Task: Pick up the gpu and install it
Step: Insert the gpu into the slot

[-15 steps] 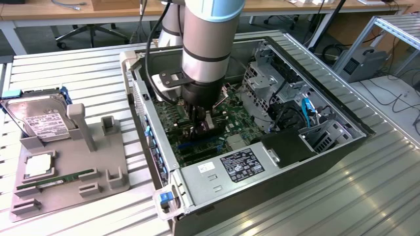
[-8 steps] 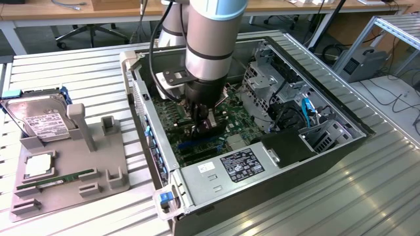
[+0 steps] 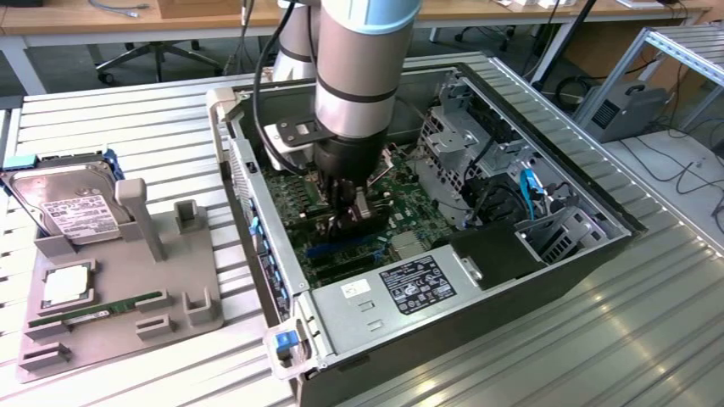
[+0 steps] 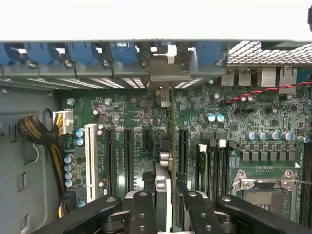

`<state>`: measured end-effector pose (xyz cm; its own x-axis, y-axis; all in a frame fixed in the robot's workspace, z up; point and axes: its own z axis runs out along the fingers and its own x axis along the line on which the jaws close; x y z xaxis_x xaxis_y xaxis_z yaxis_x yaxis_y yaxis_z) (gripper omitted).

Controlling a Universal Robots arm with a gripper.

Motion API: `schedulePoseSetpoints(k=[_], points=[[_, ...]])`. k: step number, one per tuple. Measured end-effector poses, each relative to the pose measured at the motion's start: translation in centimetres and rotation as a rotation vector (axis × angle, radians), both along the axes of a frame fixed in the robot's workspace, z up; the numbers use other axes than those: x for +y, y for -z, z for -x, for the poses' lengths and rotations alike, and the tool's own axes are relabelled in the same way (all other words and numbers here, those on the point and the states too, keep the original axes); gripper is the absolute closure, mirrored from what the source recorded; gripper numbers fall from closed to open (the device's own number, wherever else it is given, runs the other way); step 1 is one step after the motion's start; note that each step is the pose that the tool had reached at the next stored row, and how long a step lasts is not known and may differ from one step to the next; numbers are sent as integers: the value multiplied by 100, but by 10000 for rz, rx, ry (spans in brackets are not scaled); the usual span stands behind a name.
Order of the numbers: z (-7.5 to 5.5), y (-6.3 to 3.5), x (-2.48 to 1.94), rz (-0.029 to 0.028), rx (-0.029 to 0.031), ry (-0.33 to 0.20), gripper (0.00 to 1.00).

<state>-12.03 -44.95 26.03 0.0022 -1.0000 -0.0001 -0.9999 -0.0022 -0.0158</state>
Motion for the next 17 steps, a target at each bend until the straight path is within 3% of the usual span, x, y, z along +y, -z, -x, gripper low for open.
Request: schedulePoseSetpoints(k=[9, 17], points=[[2, 4, 47, 4, 2, 1, 73], [21, 8, 43, -2, -1, 0, 73]])
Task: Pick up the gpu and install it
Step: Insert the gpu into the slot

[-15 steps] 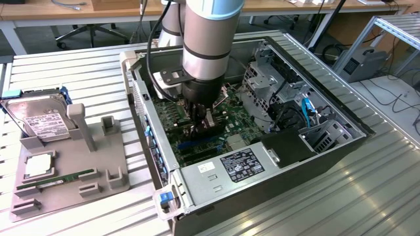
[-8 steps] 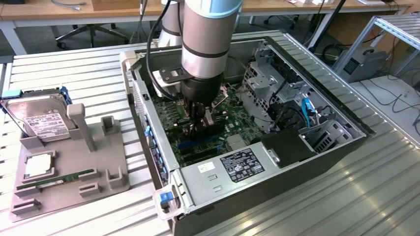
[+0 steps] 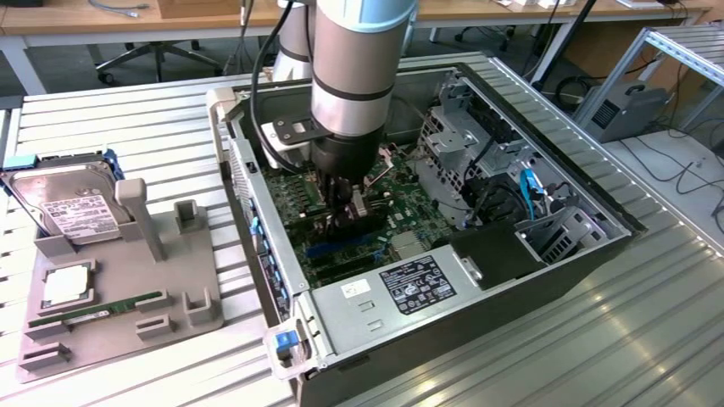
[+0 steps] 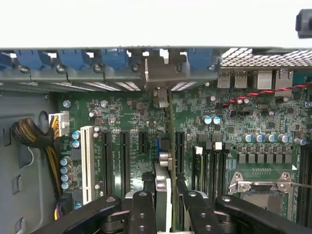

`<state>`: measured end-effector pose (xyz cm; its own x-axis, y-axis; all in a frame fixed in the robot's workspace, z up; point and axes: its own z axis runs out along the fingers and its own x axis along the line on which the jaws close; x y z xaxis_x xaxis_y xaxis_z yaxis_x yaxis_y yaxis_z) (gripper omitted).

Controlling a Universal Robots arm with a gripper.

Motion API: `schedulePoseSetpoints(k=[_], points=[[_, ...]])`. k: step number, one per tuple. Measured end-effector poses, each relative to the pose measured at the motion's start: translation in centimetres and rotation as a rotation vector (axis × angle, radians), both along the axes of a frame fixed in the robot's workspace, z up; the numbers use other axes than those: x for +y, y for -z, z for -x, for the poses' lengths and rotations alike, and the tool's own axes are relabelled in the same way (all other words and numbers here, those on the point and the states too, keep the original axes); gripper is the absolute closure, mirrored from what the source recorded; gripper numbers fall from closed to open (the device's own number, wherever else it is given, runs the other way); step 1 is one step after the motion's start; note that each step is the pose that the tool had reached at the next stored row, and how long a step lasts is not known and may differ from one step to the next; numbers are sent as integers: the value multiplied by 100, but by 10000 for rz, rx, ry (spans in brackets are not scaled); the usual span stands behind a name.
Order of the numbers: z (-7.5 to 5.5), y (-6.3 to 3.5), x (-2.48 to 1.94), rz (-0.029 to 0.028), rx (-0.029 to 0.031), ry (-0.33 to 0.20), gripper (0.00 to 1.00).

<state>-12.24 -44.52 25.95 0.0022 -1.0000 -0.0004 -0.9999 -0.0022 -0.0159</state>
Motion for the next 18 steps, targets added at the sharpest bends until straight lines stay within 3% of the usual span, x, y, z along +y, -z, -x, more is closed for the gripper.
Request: schedulePoseSetpoints(k=[8, 18], points=[[0, 4, -42, 8, 0, 1, 73], [1, 11, -43, 11, 1, 121, 73]])
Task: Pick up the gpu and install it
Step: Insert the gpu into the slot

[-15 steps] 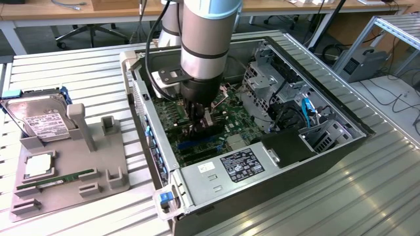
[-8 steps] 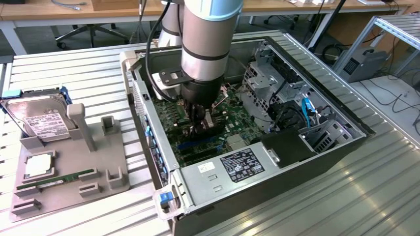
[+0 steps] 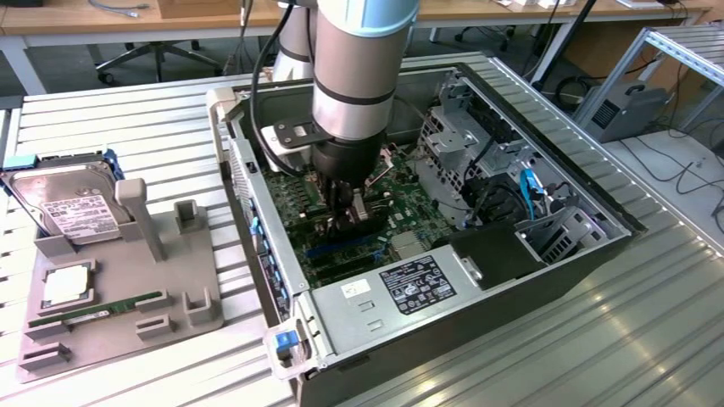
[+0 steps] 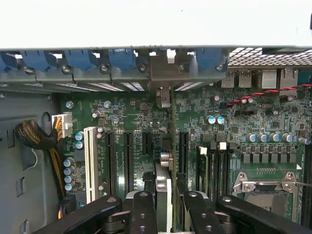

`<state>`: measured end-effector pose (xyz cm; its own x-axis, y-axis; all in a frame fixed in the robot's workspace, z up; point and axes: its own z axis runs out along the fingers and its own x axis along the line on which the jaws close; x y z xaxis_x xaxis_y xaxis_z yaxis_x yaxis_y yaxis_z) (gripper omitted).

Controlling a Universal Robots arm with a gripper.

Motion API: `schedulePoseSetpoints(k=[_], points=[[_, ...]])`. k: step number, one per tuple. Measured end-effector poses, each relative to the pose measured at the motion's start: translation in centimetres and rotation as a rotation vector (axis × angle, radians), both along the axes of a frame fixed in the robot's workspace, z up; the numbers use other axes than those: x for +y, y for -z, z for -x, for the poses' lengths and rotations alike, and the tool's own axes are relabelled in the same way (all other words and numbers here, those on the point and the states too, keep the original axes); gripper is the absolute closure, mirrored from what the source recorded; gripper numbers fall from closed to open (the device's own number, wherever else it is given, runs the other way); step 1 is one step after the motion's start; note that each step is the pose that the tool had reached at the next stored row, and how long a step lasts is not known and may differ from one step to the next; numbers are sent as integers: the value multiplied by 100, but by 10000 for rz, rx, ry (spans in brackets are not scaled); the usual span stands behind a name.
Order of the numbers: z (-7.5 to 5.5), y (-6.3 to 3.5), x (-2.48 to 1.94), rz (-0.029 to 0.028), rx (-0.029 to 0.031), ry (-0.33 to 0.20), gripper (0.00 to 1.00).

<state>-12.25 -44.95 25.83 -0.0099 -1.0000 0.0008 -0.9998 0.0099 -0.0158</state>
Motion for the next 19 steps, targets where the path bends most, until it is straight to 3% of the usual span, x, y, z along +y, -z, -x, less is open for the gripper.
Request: schedulePoseSetpoints(k=[19], points=[[3, 14, -6, 10, 2, 69, 73]])
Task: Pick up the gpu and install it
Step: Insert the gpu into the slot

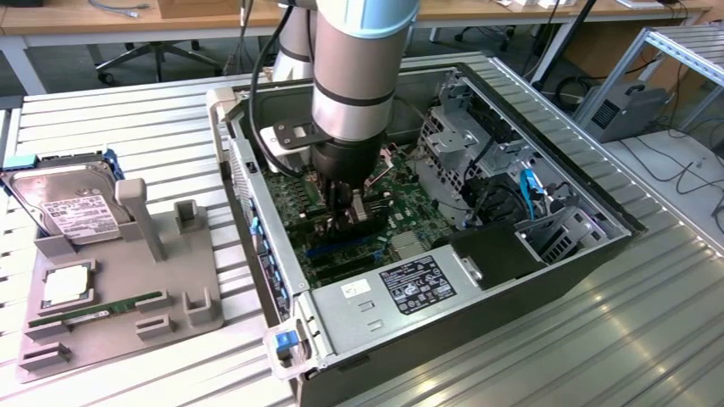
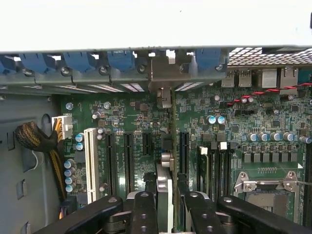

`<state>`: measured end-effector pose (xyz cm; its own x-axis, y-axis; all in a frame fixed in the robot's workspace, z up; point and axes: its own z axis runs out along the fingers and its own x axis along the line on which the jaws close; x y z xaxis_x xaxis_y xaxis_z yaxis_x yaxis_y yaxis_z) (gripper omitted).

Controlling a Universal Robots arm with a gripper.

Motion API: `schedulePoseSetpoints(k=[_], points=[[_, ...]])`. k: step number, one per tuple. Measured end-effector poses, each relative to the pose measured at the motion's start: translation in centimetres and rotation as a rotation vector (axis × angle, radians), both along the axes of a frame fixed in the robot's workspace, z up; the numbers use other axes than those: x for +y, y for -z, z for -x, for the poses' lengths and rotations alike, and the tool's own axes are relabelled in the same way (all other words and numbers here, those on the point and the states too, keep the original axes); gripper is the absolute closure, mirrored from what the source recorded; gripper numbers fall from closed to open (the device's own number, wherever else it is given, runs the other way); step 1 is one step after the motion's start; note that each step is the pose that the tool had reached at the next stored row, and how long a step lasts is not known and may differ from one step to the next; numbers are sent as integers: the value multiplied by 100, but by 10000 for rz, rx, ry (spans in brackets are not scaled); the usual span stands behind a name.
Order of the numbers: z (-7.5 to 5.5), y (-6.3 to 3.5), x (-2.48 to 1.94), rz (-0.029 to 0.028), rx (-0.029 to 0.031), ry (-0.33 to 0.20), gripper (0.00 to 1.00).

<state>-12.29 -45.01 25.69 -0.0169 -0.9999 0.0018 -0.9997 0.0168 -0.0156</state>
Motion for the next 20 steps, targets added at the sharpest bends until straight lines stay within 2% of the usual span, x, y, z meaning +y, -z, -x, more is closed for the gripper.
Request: schedulePoseSetpoints(k=[3, 4, 5, 6, 7, 8, 10, 11, 12, 14, 20], points=[[-1, 27, 0, -4, -2, -1, 73], [3, -23, 1, -4, -24, -2, 73], [3, -26, 2, -3, -24, -1, 73], [3, -21, 2, -65, -24, -1, 73], [3, -8, 2, -239, -23, -1, 73], [3, -6, -4, -222, -24, 0, 73], [3, -5, -5, 68, -23, -1, 73], [0, 14, -6, 83, -20, 0, 73], [-4, 4, -3, 119, -31, -1, 73], [-4, -21, -4, 158, -25, -1, 73], [-3, -60, -4, 185, -25, -1, 73]])
